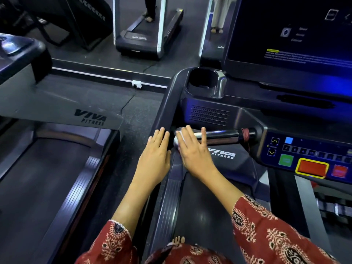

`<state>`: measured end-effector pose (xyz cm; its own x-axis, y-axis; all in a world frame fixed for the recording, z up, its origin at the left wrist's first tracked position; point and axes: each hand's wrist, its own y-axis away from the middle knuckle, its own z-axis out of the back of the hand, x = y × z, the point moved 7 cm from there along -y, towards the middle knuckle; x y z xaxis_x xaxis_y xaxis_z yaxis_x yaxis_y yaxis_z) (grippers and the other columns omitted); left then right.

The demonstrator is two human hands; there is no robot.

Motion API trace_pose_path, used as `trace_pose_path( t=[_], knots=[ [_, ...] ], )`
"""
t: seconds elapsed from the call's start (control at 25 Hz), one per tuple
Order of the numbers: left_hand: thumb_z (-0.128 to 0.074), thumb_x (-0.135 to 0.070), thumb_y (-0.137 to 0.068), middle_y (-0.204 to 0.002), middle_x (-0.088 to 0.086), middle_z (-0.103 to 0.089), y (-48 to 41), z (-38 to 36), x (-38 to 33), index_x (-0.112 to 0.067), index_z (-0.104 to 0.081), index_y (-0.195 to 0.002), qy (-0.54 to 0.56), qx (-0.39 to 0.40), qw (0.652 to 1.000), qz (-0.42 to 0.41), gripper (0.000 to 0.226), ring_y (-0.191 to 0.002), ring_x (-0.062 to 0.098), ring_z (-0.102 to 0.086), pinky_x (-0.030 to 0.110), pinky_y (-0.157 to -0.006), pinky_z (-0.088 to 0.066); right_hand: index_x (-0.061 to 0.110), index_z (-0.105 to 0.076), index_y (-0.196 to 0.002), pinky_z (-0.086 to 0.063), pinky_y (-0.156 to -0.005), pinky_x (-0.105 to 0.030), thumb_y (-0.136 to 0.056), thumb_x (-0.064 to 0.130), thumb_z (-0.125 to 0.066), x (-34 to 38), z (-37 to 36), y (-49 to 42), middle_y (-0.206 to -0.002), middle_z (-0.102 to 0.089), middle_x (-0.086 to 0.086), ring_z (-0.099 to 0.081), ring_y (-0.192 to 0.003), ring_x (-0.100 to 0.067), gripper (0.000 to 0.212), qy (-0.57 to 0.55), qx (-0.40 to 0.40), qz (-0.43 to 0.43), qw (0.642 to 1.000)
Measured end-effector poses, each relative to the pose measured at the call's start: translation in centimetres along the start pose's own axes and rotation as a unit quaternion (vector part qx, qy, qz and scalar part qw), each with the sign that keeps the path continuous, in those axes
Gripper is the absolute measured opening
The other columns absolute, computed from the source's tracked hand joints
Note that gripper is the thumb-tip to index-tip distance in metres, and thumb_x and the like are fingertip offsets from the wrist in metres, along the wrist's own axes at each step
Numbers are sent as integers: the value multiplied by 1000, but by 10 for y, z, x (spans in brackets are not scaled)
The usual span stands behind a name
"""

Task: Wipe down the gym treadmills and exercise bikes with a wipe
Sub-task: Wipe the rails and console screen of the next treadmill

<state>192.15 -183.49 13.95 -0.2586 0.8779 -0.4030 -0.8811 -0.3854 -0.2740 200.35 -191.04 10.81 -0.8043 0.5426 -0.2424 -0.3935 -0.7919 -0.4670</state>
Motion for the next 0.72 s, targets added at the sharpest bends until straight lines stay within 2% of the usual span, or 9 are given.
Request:
trace_pose_path(
  t=[0.08, 0.16, 0.28, 0.36, 0.4, 0.44, 0.56, 0.64, 0.72],
  knots=[
    [-64, 1, -79, -136, 29, -46, -4, -6, -10, 11, -49, -129, -18, 14, 999, -25, 53, -126, 46, -44, 48, -104, -22, 7, -47, -135, 7, -115, -54, -88, 20, -44, -5, 0, 7, -136, -55, -11, -49, -130, -24, 50, 22, -14, 44, 999],
    [-64, -1, -75, -131, 30, -51, -9, -15, -21, 12, -52, -126, -34, 24, 997, -60, 54, -120, 47, -50, 51, -101, -26, 7, -44, -137, 7, -116, -54, -91, 25, -47, -36, 7, 20, -139, -53, -10, -47, -132, -23, 49, 28, -36, 8, 999],
    [-63, -2, -83, -138, 27, -45, -17, -23, -32, 10, -44, -134, -28, 35, 996, -71, 56, -128, 42, -44, 46, -109, -23, 6, -44, -140, 12, -114, -53, -94, 30, -43, -93, 21, 49, -145, -46, -12, -33, -139, -23, 52, 19, -46, -127, 991],
    [-56, -5, -89, -143, 26, -40, -24, -29, -38, 8, -37, -139, -10, 47, 997, -68, 55, -133, 40, -38, 43, -114, -20, 3, -44, -140, 13, -113, -53, -94, 28, -41, -109, 28, 57, -146, -43, -14, -27, -141, -24, 53, 1, -61, -231, 971],
    [-56, -4, -88, -140, 28, -42, -28, -33, -41, 9, -39, -137, -9, 57, 996, -68, 54, -130, 42, -41, 46, -112, -24, 1, -46, -138, 11, -114, -53, -94, 27, -40, -102, 29, 54, -145, -44, -16, -28, -141, -26, 52, -16, -68, -245, 967],
    [-59, -2, -84, -135, 32, -46, -29, -36, -44, 11, -44, -133, -6, 67, 995, -71, 53, -123, 46, -47, 50, -107, -32, -2, -50, -135, 6, -115, -52, -95, 27, -39, -87, 26, 46, -141, -48, -18, -33, -139, -29, 50, -32, -68, -220, 973],
    [-62, 0, -77, -124, 36, -52, -28, -42, -42, 14, -52, -124, 37, 64, 996, -54, 51, -113, 50, -54, 54, -95, -44, -5, -60, -121, -12, -115, -48, -97, 23, -37, -56, 22, 23, -121, -61, -20, -54, -121, -35, 44, -47, -58, -84, 994],
    [-60, -1, -80, -128, 34, -51, -26, -40, -41, 14, -50, -127, 45, 63, 996, -48, 50, -117, 49, -51, 52, -98, -41, -1, -62, -112, -12, -116, -48, -96, 21, -38, -88, 26, 20, -107, -63, -15, -58, -109, -35, 37, -29, -47, -137, 989],
    [-56, -4, -80, -126, 33, -53, -26, -39, -41, 13, -52, -125, 38, 53, 997, -49, 48, -116, 48, -52, 52, -98, -42, -1, -62, -108, -13, -115, -51, -96, 21, -38, -113, 27, 27, -104, -62, -16, -56, -109, -35, 34, -31, -51, -225, 972]
  ],
)
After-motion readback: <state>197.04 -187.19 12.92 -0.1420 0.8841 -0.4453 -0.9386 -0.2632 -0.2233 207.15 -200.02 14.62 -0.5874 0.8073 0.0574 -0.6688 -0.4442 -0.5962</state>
